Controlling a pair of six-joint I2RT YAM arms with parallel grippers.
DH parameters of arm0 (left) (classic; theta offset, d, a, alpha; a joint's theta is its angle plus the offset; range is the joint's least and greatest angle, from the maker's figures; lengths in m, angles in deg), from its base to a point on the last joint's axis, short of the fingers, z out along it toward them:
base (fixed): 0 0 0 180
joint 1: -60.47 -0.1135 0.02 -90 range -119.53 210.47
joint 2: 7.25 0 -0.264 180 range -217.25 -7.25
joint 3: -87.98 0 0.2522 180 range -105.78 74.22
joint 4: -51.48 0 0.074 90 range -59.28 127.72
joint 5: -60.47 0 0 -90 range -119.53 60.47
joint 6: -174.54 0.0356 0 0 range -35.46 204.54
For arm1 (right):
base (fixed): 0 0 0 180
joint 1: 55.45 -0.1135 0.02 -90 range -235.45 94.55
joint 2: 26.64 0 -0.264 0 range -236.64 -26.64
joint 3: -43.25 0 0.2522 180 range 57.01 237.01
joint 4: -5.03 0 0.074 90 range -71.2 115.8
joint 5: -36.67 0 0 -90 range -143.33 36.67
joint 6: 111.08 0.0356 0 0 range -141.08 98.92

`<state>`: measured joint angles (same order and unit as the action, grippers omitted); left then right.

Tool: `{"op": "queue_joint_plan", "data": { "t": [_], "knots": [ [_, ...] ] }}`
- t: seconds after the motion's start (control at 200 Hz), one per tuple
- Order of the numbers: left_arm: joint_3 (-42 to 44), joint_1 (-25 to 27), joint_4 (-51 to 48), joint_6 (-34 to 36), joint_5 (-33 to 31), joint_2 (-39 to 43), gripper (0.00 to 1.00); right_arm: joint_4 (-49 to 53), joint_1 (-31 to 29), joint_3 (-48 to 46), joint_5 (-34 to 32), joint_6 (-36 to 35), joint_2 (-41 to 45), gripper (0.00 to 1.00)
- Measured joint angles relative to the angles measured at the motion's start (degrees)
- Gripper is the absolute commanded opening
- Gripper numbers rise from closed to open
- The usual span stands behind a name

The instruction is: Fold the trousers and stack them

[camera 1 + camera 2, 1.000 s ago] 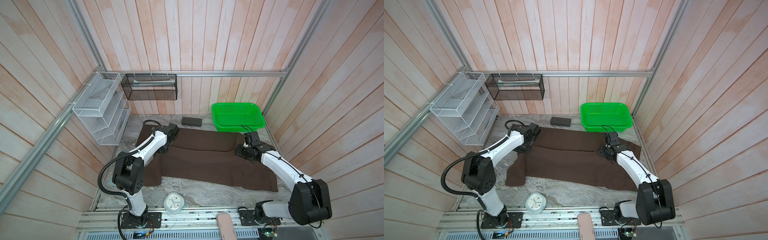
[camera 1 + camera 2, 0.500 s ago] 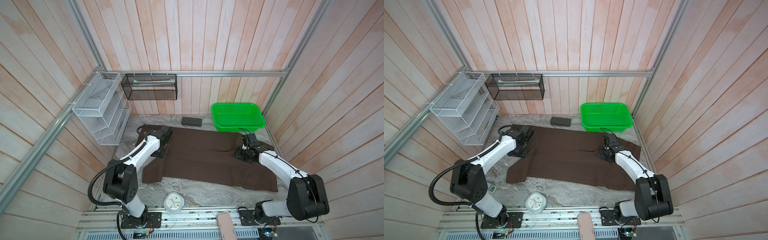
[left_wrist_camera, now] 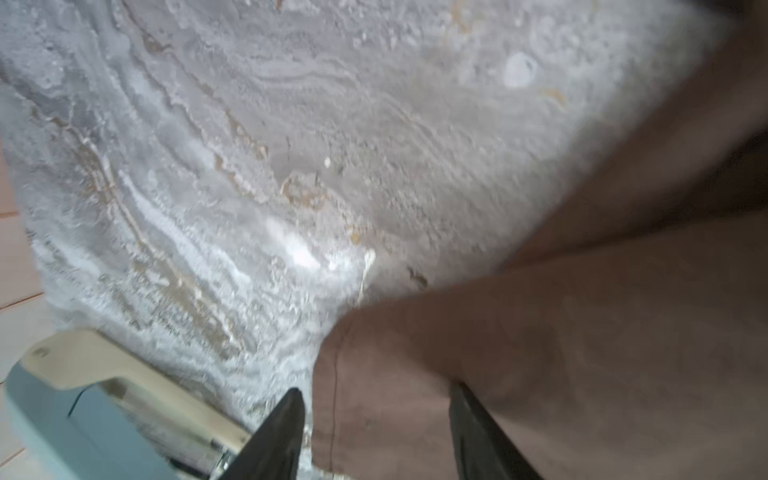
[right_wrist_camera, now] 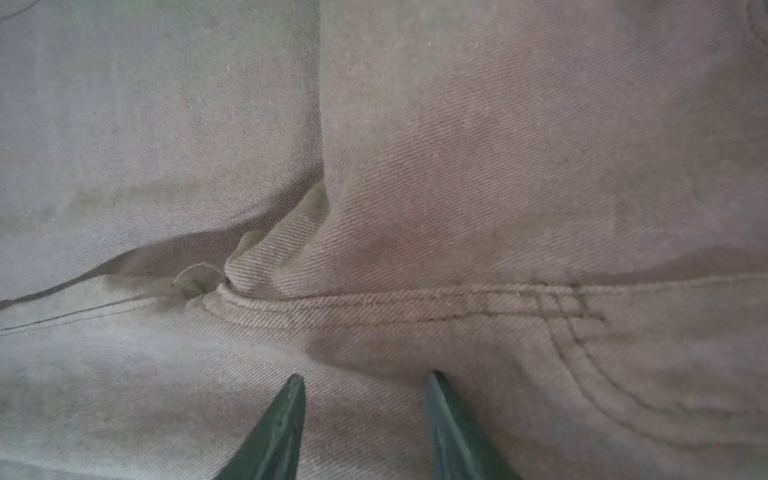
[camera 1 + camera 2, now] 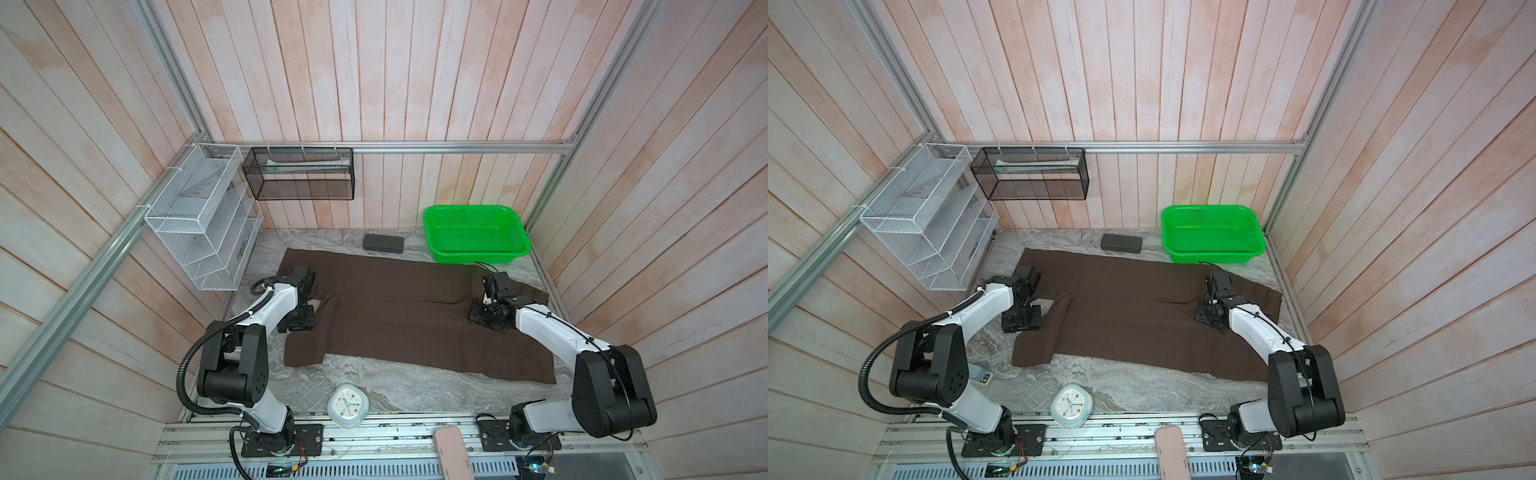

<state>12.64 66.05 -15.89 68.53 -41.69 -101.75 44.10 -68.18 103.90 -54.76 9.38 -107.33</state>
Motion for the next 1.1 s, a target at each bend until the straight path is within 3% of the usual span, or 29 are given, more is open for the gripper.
{"op": "queue_joint_plan", "data": {
  "t": [0.145,0.365,0.425,0.515,0.615,0.785,0.91,1.07,1.1],
  "knots": [
    [0.15,-3.04,3.06,1.95,3.23,-3.72,0.59,-0.04,0.00,-0.02,0.00,-0.11,0.00,0.51],
    [0.09,-3.50,4.94,4.39,8.28,-5.99,0.57,-0.04,-0.02,-0.02,0.00,-0.26,0.00,0.51],
    [0.09,-3.56,5.03,4.59,9.25,-6.14,0.49,-0.07,-0.04,-0.02,0.00,-0.26,0.00,0.51],
    [-0.02,-3.54,5.27,4.59,10.58,-6.38,0.22,-0.07,-0.04,-0.02,0.00,-0.28,0.00,0.51],
    [-0.04,-3.30,5.38,4.72,11.54,-6.40,0.00,-0.07,-0.04,-0.02,0.00,-0.33,0.00,0.51],
    [-0.46,-1.86,1.77,3.58,9.35,-4.55,0.00,-0.07,-0.04,-0.02,0.00,-0.48,0.02,0.51],
    [-9.16,4.92,-7.41,0.11,5.70,0.50,0.00,0.02,-0.07,-0.02,-0.02,-0.48,0.24,0.52],
    [-28.04,23.52,-12.26,-6.47,2.34,1.01,0.00,0.09,-0.07,-0.02,-0.02,-0.48,0.48,0.52],
    [-30.53,27.67,-12.70,-7.80,2.43,-0.42,0.04,0.11,-0.04,-0.02,-0.02,-0.48,0.50,0.52]
  ]
}}
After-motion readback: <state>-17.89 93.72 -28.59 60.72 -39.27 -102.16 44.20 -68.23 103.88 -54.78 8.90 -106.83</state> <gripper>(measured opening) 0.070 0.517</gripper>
